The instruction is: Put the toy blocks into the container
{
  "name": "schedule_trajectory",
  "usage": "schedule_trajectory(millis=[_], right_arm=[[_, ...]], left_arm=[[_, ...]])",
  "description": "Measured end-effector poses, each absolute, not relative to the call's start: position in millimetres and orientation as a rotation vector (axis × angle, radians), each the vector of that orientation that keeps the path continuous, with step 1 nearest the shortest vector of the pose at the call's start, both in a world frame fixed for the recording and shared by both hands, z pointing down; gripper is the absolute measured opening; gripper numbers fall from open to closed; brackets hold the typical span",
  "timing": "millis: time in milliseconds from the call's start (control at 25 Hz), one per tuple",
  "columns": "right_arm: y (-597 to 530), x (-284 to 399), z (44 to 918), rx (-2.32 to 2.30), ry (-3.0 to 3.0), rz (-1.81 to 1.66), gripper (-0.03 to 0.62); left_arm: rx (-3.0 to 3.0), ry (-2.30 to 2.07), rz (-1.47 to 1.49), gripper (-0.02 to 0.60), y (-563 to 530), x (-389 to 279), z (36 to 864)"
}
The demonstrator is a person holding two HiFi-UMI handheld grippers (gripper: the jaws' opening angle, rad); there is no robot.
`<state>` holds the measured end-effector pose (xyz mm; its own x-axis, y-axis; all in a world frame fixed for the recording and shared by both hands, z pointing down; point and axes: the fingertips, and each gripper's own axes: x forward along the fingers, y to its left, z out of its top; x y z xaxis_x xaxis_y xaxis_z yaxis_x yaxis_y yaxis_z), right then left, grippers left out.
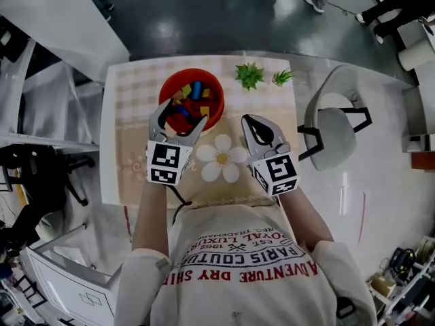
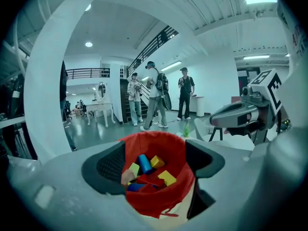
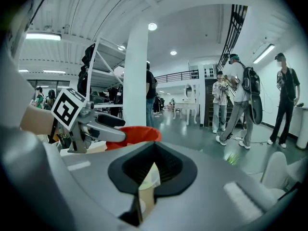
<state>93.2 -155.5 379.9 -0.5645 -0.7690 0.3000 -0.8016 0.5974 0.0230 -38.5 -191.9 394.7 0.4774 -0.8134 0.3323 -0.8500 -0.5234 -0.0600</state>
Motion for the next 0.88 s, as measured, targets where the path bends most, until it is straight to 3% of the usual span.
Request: schedule_trajectory(millis=[440,880], right_arm=[[-124.5,168.3,390.8,1.455,-2.450,0.237,0.002],[-99.3,217.3,429.3,1.561,-2.352,0.371,0.002]], left_arm=[[2.915,-1.085,0.494,0.390,-136.0,88.3,386.5],[2.835,-0.769,0.737,0.388,-100.1,149.8,490.3]])
